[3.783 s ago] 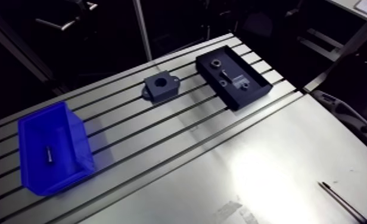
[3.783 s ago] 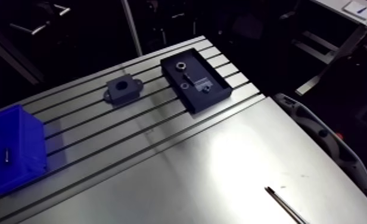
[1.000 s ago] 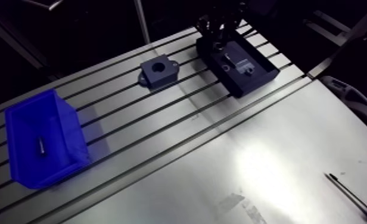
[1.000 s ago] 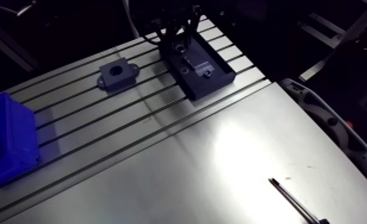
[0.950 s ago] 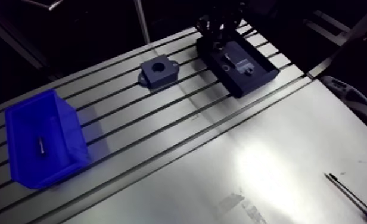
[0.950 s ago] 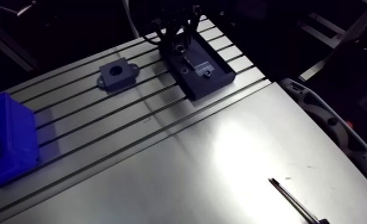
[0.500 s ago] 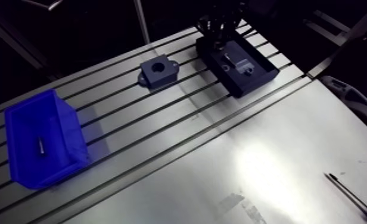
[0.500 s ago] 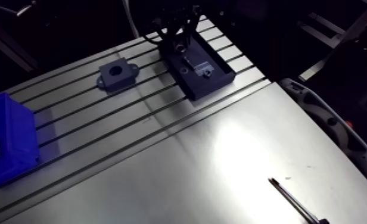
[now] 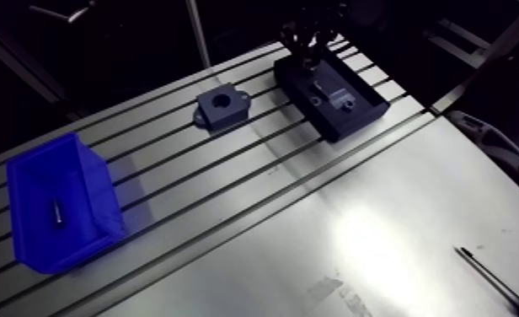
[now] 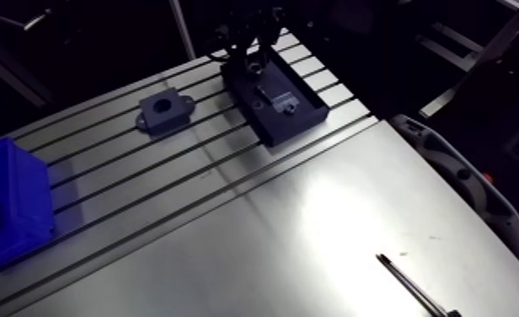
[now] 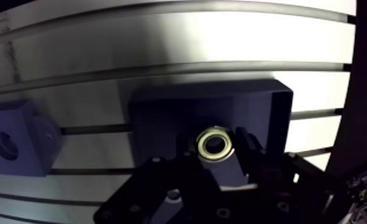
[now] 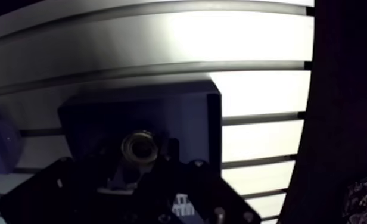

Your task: Pick up the bearing and press it into the housing until flush.

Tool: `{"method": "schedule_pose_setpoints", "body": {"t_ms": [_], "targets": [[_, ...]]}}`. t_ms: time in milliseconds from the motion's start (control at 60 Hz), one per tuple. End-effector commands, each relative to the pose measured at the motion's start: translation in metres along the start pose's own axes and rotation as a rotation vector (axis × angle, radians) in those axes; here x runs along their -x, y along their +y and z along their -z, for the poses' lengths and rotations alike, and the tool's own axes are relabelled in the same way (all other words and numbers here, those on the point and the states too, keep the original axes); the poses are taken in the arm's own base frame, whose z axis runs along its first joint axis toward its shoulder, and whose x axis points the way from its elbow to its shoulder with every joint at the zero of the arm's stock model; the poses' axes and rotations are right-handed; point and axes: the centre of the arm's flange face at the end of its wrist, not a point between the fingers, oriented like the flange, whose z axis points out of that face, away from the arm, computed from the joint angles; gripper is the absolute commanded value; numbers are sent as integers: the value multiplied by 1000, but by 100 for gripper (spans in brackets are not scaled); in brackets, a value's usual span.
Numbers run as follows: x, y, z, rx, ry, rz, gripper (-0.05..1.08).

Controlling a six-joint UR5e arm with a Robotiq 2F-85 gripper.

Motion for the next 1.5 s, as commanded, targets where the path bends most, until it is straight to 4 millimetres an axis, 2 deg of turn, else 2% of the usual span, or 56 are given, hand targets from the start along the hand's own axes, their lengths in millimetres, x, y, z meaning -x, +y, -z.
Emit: {"method": "schedule_pose_setpoints", "body": {"t_ms": [17,167,200,250,300,383,400,467,600,700,950,1267,1500], "targets": [[7,1,15,-1,-1,-6,69],[12,-4,38,1,3,-34,69],[15,-10,51,2,6,-50,70],[17,-15,58,2,9,-51,70],[21,-27,74,2,13,-46,71],[23,-41,90,7,24,-44,71],[23,-49,98,11,33,-37,72],[21,-65,106,14,41,-24,73],[17,-91,106,15,34,-22,75],[14,-122,104,13,29,4,75],[11,-159,105,13,34,36,76],[13,-180,91,20,38,48,77],[9,-176,77,20,34,52,77]]}}
